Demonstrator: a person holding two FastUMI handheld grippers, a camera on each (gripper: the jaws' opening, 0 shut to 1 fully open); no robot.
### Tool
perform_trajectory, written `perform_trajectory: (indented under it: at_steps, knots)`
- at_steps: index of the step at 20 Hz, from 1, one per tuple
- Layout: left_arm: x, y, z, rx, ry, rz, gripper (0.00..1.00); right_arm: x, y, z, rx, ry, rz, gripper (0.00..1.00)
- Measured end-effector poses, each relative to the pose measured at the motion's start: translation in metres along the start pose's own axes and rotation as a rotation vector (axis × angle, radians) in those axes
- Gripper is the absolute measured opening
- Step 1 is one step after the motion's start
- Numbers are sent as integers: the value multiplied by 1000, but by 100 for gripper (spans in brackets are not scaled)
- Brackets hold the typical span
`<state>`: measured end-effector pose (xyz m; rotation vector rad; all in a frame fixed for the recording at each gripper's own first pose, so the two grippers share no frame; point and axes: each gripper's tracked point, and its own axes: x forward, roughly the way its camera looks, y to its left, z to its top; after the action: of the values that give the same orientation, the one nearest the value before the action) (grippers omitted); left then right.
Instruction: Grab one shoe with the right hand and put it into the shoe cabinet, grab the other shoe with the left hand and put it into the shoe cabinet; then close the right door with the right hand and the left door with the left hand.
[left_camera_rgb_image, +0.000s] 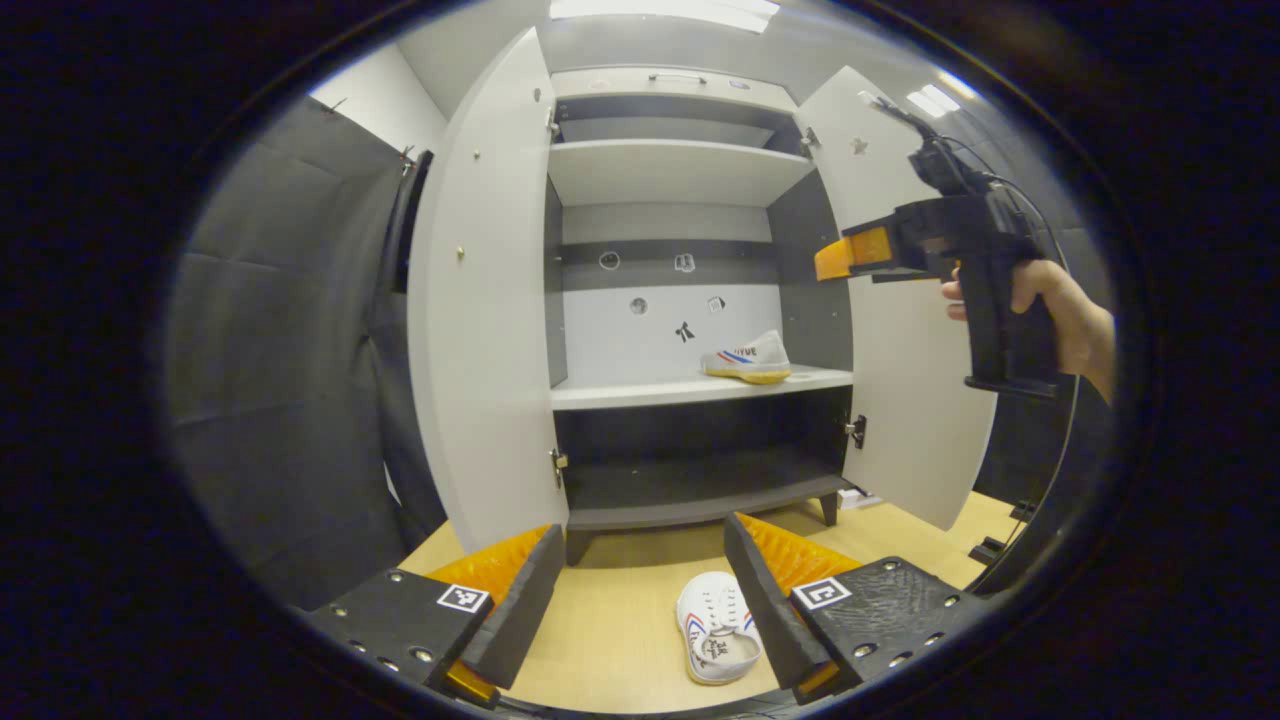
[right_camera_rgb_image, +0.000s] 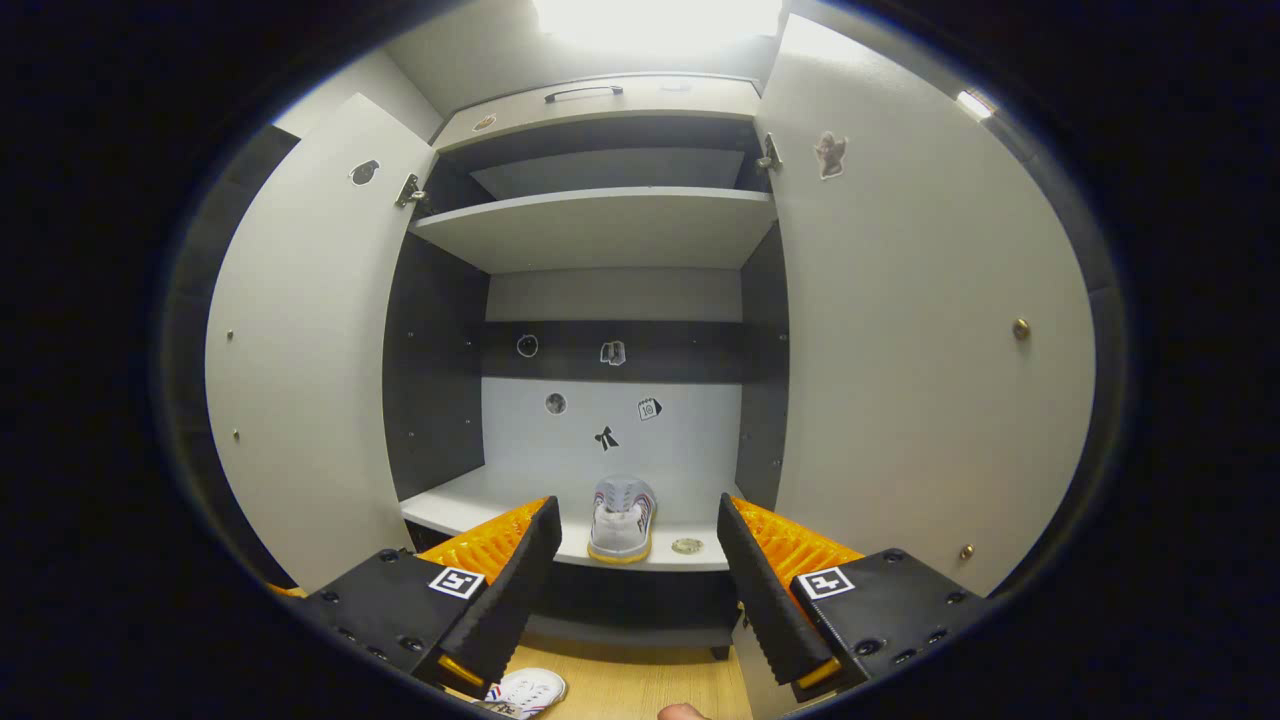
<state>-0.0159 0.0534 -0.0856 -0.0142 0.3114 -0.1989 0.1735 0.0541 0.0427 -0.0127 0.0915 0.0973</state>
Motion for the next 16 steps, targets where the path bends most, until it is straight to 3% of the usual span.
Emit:
perform_trajectory:
  at_steps: [9, 12, 16]
  knots:
    - [64, -25, -93, 16, 184, -108, 94, -73, -35, -59, -55, 60, -49, 98]
    - [81, -36, -132, -8, 286, -164, 95, -94, -35, -74, -50, 91, -53, 98]
    - [96, -41, -183, -4, 410, -186, 94, -112, -42, -87, -43, 137, -64, 98]
